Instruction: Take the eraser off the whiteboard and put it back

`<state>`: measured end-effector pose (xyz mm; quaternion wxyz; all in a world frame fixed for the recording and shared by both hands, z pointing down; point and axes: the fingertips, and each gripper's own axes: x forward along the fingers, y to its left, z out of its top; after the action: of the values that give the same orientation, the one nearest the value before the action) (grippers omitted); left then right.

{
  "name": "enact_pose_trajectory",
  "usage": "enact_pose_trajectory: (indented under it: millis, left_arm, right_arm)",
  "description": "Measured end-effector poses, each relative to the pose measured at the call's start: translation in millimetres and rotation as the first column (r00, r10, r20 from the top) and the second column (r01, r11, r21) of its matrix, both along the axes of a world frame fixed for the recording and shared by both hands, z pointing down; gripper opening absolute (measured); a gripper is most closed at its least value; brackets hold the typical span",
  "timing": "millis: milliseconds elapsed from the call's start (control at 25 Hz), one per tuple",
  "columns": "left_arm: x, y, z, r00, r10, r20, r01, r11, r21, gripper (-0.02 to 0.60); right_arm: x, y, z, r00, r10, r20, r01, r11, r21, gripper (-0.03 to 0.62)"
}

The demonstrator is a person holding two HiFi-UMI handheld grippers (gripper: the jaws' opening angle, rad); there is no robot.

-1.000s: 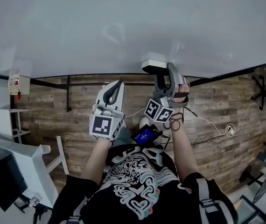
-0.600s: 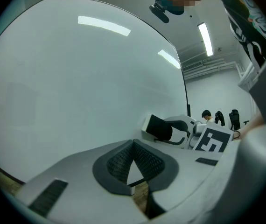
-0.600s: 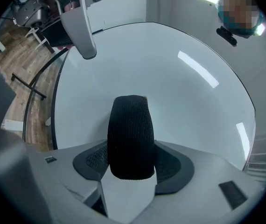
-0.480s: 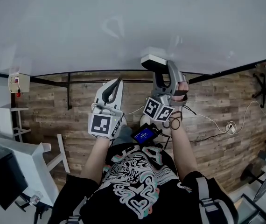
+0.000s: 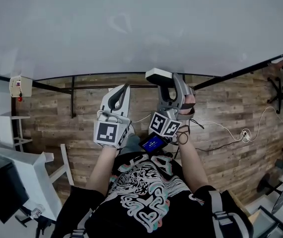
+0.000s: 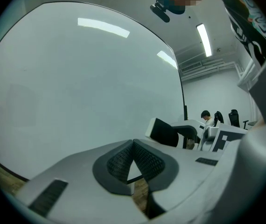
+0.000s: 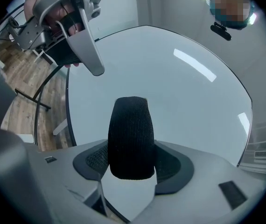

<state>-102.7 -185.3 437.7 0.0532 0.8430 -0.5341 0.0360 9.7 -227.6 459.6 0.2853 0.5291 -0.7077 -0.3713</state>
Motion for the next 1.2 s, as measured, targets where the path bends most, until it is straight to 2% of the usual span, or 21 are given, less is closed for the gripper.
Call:
enact_pose_trajectory:
  millis: [440,720,1200]
  left_arm:
    - [-5.4,19.8,-1.6,1.0,-0.023,0.004,0.023,1.0,0.003,0.019]
    - [-9.0,21.0,-3.2,0.999,-0.045,0.001,0.045,0.999,0.011,0.019]
    - [-4.6,17.2,-6.7,0.999,-0.046,0.004,0.046,0.999,0.019,0.018]
  right_arm:
    - [11.8,34.8,1.7,0.999,0.004,0.037,-0.002,0.998,-0.056,0.284]
    - [15.7,49.5,3.5,0.993,0.015,0.116,-0.002,0.994,-0.107,0.284]
    - [13.0,44.9,-0.4,0.994,-0.006,0.109,0.014,0.997,-0.075,0.284]
